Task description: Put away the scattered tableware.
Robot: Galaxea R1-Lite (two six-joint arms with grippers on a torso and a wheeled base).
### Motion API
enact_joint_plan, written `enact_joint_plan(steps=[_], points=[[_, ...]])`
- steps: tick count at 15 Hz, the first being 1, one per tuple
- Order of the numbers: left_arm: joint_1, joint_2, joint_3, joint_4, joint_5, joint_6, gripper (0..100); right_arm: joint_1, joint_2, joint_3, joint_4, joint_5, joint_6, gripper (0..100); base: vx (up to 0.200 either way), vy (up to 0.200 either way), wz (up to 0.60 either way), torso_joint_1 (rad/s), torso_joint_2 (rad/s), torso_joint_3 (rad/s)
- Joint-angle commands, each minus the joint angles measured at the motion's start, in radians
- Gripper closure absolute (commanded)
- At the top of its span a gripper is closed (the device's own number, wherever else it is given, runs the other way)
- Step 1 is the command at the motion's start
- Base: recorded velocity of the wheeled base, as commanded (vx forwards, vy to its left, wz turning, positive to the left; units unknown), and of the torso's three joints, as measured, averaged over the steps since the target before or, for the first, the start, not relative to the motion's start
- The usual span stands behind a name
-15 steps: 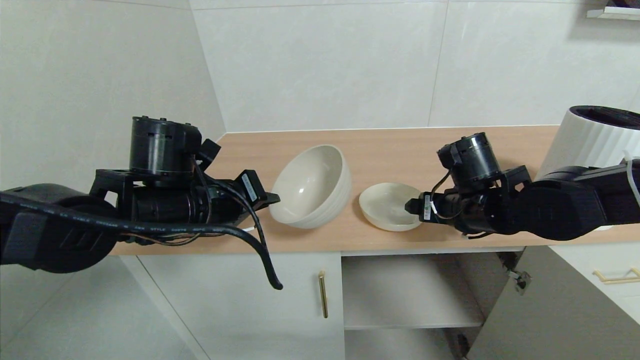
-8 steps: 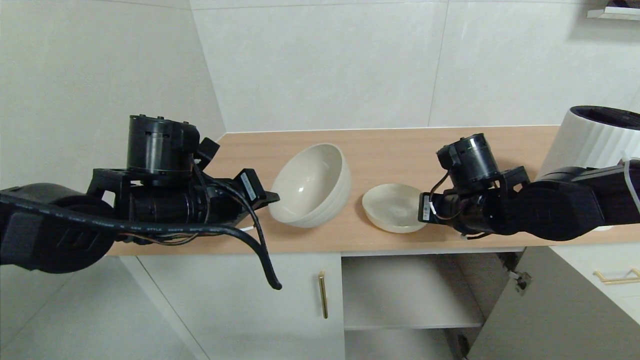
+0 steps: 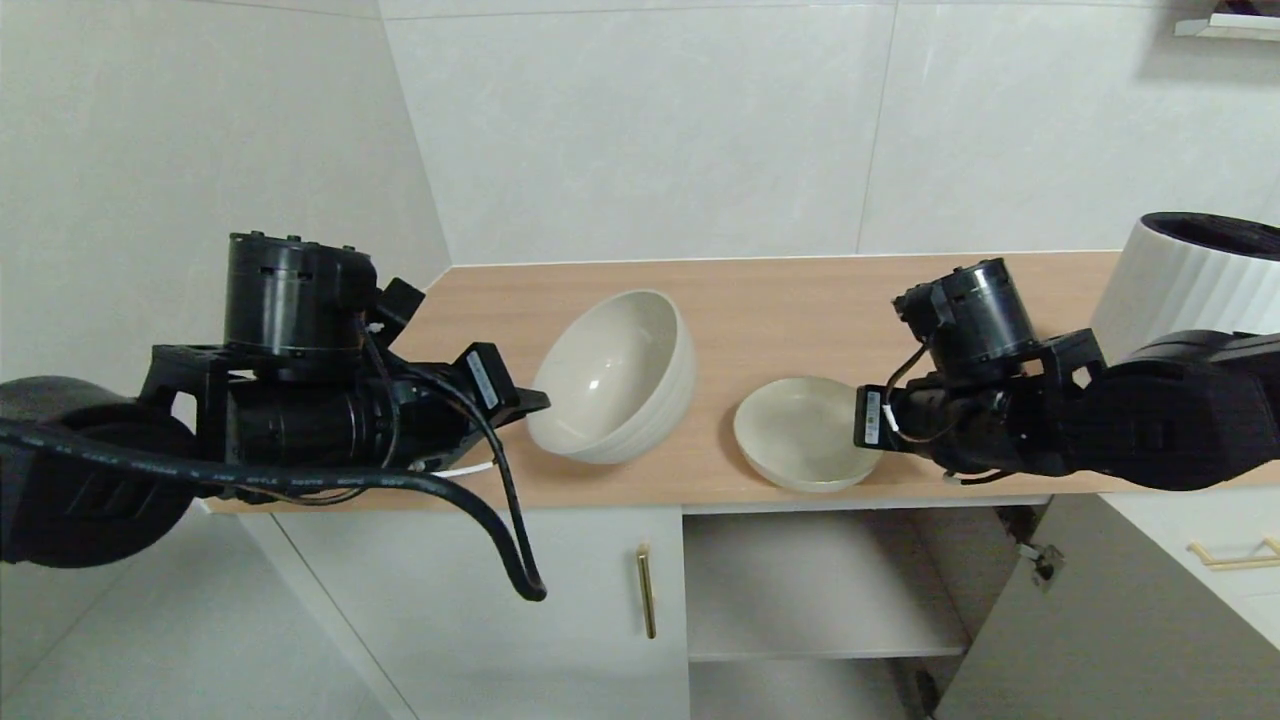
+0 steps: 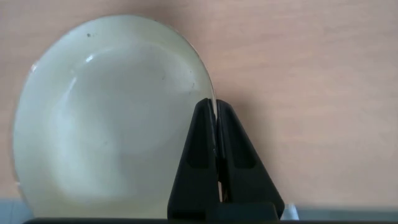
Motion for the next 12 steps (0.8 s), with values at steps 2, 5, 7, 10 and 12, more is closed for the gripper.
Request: enact_joint_plan(steps=[2, 5, 7, 10, 12], points=[[-0.002, -0.116, 0.092, 0.001, -0.002, 0.035, 100, 0.001, -0.196, 0.092, 0.061, 0.101, -0.004, 100, 0.0, 0.0, 0.0, 0.0, 0.0, 0.0], [-0.023, -0.234, 0.23, 0.007, -0.001, 0.109, 100, 0.037, -0.35, 0.108, 0.247, 0.211, -0.001, 100, 0.0, 0.0, 0.0, 0.0, 0.0, 0.0], [-0.057, -0.312, 0.274, 0.069, -0.002, 0.132, 100, 0.063, -0.419, 0.203, 0.267, 0.245, -0.027, 100, 0.0, 0.0, 0.0, 0.0, 0.0, 0.0], [-0.089, -0.369, 0.304, 0.164, -0.007, 0.172, 100, 0.07, -0.463, 0.335, 0.181, 0.263, -0.108, 100, 0.0, 0.0, 0.0, 0.0, 0.0, 0.0], [-0.106, -0.364, 0.328, 0.168, -0.007, 0.204, 100, 0.07, -0.46, 0.396, 0.121, 0.269, -0.136, 100, 0.0, 0.0, 0.0, 0.0, 0.0, 0.0]])
